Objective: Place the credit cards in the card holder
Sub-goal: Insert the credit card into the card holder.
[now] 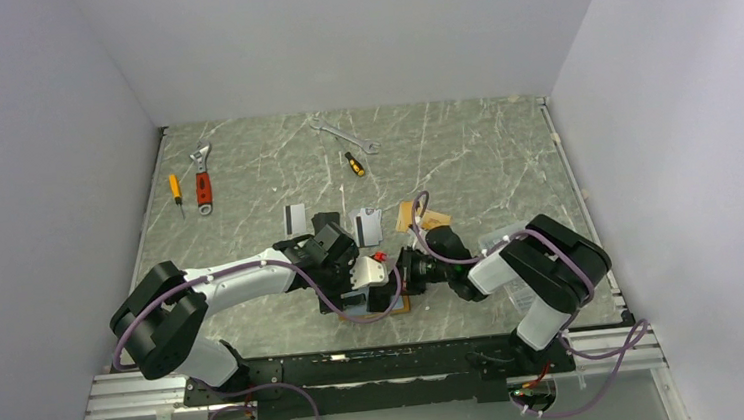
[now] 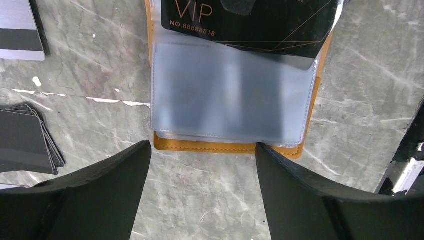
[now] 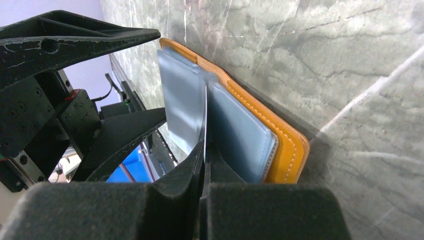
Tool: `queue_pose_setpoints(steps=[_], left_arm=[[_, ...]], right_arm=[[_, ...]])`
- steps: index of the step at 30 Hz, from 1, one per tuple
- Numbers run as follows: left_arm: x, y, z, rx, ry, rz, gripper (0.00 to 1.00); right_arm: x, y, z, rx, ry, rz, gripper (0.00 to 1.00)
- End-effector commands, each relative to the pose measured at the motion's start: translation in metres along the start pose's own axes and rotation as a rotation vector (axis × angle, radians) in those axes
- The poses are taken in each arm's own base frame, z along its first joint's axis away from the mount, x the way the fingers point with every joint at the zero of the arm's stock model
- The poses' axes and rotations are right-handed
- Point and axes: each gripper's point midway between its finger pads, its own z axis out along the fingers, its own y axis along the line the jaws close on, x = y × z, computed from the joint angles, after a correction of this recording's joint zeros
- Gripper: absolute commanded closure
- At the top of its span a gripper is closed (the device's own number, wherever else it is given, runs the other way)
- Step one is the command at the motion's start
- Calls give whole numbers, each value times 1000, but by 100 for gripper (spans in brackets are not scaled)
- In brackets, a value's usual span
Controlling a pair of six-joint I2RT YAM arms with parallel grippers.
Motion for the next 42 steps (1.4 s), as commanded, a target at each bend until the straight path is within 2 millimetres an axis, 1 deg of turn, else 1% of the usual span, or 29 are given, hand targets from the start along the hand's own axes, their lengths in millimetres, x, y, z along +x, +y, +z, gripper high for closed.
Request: queue_pose_setpoints(steps=[1,6,13,16,19,25,30,32,35,39,42], left_arm=[[5,2,-1,-13,22,12,18],[6,2,-2,-16,25,19,18],[6,1,-1,-12,26,16,19],[7,0,-1,-10,26,19,20],[6,1,-2,-14,24,19,20],[7,1,-2,-17,25,26,21],[6,1,-3,-17,22,28,21],[6,1,-3,-16,21,30,21],[6,1,-2,-15,23,29,21],[6,1,-3,-13,23,28,21],[7,0,-3,-11,23,29,21]], right_arm=[[2,-7,4,11,23,-17,100],[0,-8,6,30,49,-36,100],[10,-25,2,102,83,2,100],[15,-29,0,107,94,17,100],[18,-29,2,98,114,21,100],[17,-24,9,85,162,0,99],[18,-27,8,113,191,-18,97],[19,-31,6,137,202,-17,92],[20,-37,6,170,210,-20,87],[18,-46,5,244,209,-26,70],[10,-48,-1,312,167,-53,59]])
